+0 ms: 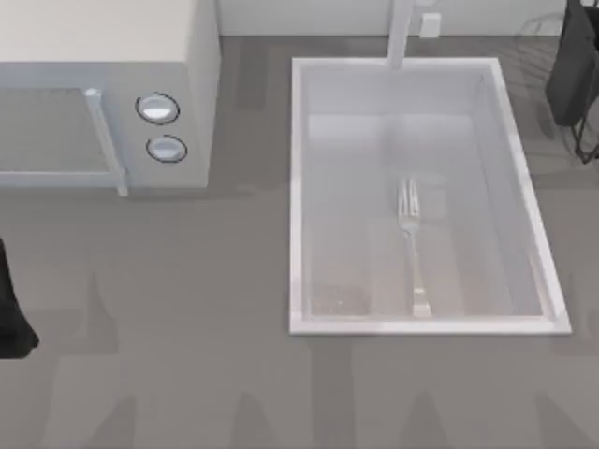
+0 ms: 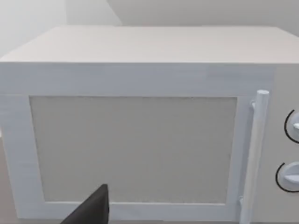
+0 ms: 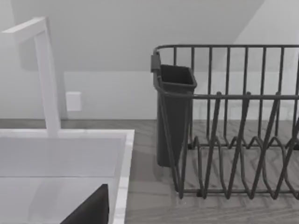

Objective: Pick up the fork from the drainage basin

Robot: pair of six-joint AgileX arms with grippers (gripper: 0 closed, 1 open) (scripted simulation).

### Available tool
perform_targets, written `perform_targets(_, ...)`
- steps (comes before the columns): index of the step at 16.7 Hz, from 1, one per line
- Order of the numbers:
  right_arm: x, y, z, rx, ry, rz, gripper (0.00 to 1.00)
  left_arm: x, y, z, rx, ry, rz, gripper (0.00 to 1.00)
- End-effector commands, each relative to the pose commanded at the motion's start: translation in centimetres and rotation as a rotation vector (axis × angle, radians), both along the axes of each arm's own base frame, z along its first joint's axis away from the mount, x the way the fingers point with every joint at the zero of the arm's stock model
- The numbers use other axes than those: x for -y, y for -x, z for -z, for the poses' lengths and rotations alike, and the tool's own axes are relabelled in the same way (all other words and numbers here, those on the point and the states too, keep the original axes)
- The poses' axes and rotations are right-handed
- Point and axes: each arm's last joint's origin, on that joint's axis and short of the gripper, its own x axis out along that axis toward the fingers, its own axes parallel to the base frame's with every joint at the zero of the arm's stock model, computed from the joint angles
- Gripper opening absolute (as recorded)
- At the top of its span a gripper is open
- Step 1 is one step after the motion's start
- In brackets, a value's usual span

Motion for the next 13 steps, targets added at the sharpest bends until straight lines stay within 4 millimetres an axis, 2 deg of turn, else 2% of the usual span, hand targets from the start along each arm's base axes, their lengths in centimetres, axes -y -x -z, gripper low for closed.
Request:
perform_targets(4,0.0,0.0,0.0,0.0,0.0,0.0,1.0,0.0,0.0,0.0,0.0,0.0,0.0,1.0)
perform_targets(7,-0.1,-0.1,-0.8,-0.052,-0.022,-0.011,1.0,0.0,0.0,0.0,0.0,0.0,0.0,1.0)
perform_targets(10,-0.4,-0.6,-2.9,-0.172,-0.069,-0.034,1.0,0.0,0.0,0.0,0.0,0.0,0.0,1.0)
perform_targets(13,-1.0,-1.9,-6.2,-0.332,-0.125,-0.055,1.0,0.0,0.0,0.0,0.0,0.0,0.0,1.0)
